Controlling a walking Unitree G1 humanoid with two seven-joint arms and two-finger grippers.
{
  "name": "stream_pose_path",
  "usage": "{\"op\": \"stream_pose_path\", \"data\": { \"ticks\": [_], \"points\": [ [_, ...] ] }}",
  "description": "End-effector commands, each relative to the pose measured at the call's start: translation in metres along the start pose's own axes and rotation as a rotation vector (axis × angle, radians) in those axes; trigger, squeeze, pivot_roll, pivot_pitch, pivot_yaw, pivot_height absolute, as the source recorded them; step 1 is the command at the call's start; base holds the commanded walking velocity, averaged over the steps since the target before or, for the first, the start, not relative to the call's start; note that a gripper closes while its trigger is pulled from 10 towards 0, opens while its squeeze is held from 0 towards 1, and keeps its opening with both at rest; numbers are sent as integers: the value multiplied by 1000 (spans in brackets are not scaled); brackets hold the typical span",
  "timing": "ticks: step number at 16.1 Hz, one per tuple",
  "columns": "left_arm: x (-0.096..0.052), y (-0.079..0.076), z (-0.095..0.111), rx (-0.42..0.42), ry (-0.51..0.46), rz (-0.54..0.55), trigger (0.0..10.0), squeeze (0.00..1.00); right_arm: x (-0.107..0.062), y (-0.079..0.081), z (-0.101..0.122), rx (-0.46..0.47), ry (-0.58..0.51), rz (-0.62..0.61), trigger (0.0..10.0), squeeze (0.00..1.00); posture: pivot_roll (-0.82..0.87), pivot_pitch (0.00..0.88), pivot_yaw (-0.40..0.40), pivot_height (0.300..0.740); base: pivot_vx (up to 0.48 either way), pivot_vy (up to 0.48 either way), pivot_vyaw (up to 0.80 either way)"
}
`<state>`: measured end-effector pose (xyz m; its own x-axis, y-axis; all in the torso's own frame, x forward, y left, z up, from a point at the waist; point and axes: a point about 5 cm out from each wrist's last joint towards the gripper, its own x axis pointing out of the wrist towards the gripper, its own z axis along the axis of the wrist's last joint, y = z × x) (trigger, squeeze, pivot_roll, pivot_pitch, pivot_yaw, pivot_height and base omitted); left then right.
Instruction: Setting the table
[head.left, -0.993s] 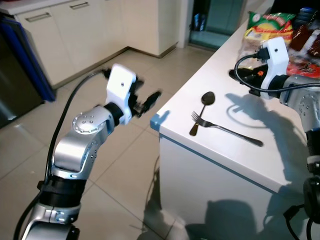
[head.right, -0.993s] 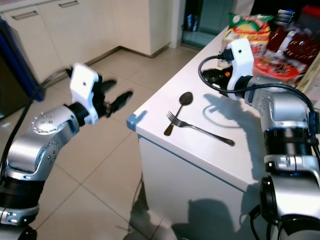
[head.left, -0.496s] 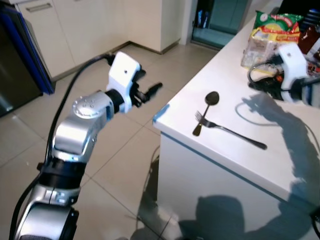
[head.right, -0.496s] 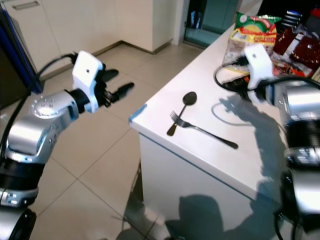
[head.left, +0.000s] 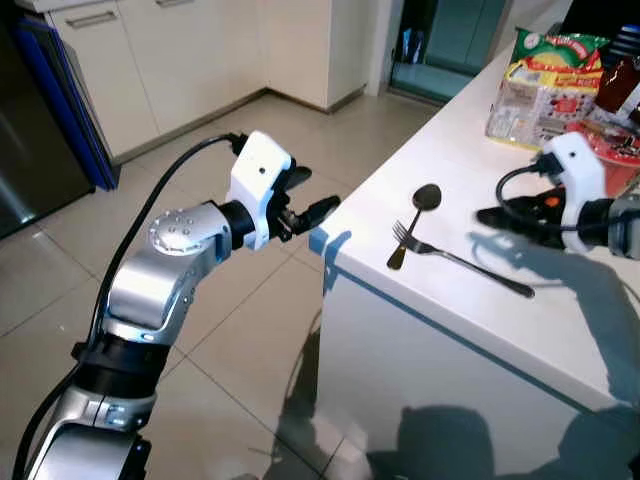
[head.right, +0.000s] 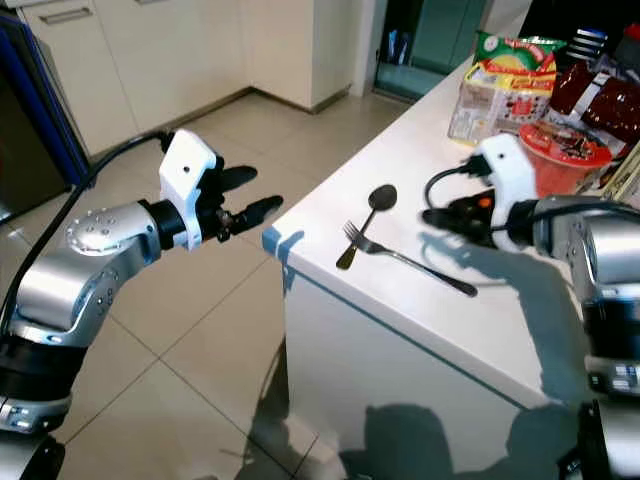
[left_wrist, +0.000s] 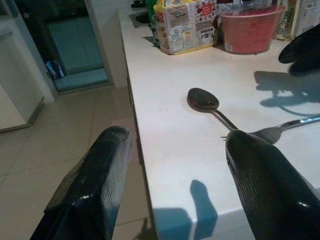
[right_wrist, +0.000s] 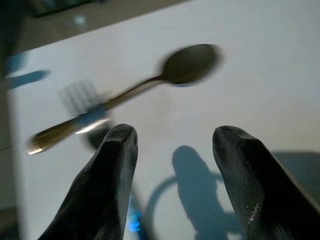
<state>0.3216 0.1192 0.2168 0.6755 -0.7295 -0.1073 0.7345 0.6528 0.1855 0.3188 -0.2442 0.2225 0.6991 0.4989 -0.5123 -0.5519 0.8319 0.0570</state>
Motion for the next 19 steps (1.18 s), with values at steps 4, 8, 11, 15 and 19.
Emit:
{"op": "stream_pose_path", "data": {
  "ticks": [4, 8, 11, 15, 19],
  "points": [
    [-5, -8, -2, 9, 35, -82, 10000, 0, 8, 17, -8, -95, 71, 142, 10000, 1000, -41, 0, -38, 740, 0, 0, 0],
    [-11, -4, -2, 16, 8, -14, 10000, 0, 12, 16, -9, -156, 93, 100, 10000, 1000, -42, 0, -26, 740, 0, 0, 0],
    [-26, -9, -9, 53, -27, 106, 10000, 0, 7, 28, -20, -137, 47, 94, 10000, 1000, -14, 0, -37, 740, 0, 0, 0],
    [-31, -28, -5, -2, -157, 96, 10000, 0, -10, 26, -43, -98, 51, 80, 10000, 1000, -45, 0, -40, 740, 0, 0, 0],
    [-31, -58, -25, -38, -68, -59, 10000, 0, -7, 26, -39, -150, -1, 61, 10000, 1000, -80, 0, -32, 740, 0, 0, 0]
  ]
}}
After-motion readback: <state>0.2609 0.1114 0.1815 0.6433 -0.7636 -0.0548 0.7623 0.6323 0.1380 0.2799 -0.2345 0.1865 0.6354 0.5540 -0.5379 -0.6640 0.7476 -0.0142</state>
